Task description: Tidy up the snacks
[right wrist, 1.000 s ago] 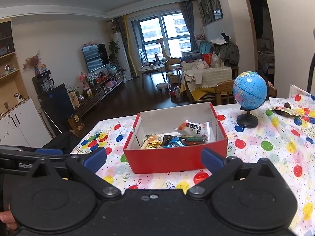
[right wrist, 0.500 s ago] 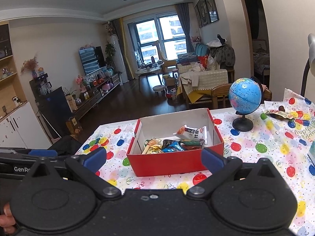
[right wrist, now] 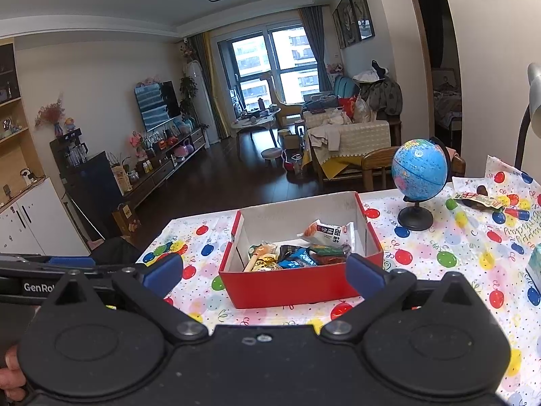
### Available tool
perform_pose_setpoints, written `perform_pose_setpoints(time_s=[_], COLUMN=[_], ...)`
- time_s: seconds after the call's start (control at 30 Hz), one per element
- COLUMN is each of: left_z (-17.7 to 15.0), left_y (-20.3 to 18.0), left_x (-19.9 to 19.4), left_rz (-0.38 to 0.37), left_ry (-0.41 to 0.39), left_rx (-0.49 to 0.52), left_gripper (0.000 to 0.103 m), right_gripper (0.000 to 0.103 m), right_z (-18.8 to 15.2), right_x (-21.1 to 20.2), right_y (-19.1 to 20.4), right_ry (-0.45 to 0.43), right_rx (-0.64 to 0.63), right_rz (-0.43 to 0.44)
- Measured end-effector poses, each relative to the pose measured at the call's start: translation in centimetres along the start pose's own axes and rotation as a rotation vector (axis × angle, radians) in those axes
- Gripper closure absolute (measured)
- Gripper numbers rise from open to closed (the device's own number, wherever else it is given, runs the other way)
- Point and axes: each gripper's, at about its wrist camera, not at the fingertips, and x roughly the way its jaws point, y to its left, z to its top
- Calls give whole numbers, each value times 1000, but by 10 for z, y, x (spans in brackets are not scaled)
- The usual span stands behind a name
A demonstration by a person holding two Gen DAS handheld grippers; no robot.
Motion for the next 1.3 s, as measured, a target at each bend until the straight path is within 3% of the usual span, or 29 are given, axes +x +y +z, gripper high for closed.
perform_pose_setpoints(time_s=[1.3], left_z=[-8], left_y=[-8], left_x=[-7], left_rz=[14], left_ry=[1], left_rx=[-18], left_gripper=[7], right_gripper=[1], right_z=[2], right_x=[-1], right_y=[0], right_ry=[4], right_rx=[11], right_rz=[2])
